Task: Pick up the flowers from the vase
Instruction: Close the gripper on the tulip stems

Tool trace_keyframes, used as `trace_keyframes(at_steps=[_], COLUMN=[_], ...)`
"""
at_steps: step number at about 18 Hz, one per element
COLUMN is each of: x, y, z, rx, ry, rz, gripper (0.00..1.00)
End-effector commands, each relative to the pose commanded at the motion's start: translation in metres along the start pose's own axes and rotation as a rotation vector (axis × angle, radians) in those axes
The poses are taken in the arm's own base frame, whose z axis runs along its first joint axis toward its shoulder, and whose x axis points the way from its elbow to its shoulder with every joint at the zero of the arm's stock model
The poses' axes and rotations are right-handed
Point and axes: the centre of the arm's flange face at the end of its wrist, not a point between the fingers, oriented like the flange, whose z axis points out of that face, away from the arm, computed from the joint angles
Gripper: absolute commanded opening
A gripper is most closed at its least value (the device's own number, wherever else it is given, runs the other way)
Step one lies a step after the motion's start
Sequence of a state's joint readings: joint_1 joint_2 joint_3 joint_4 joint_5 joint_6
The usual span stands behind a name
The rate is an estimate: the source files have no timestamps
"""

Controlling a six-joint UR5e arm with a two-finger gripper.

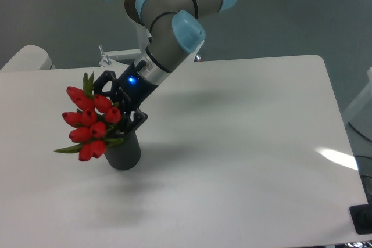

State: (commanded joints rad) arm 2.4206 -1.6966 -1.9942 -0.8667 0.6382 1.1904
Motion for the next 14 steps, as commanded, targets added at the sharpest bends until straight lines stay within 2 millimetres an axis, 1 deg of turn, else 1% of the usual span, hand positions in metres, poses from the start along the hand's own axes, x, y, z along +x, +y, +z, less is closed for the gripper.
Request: trace_keyframes(at_steps=[8, 14], x=[-0.0011, -0.0045], y=[0.0001, -0.0067], z=[-0.0033, -0.0090], rx=[0.003, 0.008], ry=[-0.006, -0.019], rz=[0.007, 0.010], gripper=[0.55, 0.53])
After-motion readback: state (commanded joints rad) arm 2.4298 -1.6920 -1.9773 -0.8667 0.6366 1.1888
